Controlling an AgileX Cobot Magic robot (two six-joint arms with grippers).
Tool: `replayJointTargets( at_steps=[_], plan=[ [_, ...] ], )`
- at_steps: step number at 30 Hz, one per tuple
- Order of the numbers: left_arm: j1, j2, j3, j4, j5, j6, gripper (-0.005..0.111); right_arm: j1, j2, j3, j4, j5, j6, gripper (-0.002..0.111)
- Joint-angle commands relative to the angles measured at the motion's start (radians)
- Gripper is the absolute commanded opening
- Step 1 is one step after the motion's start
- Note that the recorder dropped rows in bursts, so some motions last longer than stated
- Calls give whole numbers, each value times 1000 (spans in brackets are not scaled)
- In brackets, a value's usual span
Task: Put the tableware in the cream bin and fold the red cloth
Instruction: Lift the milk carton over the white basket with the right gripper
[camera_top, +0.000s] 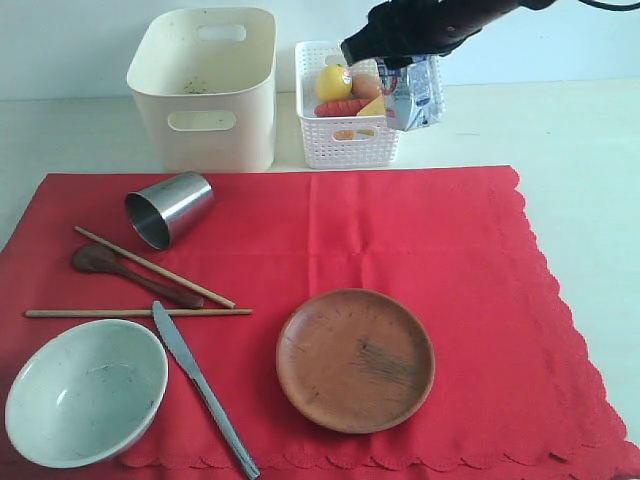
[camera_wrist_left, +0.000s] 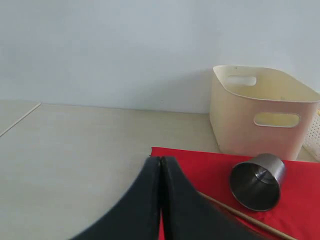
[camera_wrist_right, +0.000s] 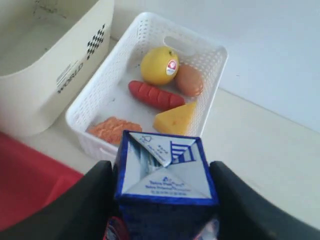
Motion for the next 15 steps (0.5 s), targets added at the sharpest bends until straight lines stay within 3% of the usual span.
replayJointTargets(
  at_steps=[1, 7, 15],
  plan=[
    [2, -7, -1, -2, -6, 3, 1, -39, 103, -128, -16, -72, 1, 0],
    [2, -7, -1, -2, -6, 3, 1, -82, 238, -265, -16, -192, -2, 0],
    [2, -7, -1, -2, -6, 3, 1, -99, 406, -465, -12, -216, -4, 0]
  ],
)
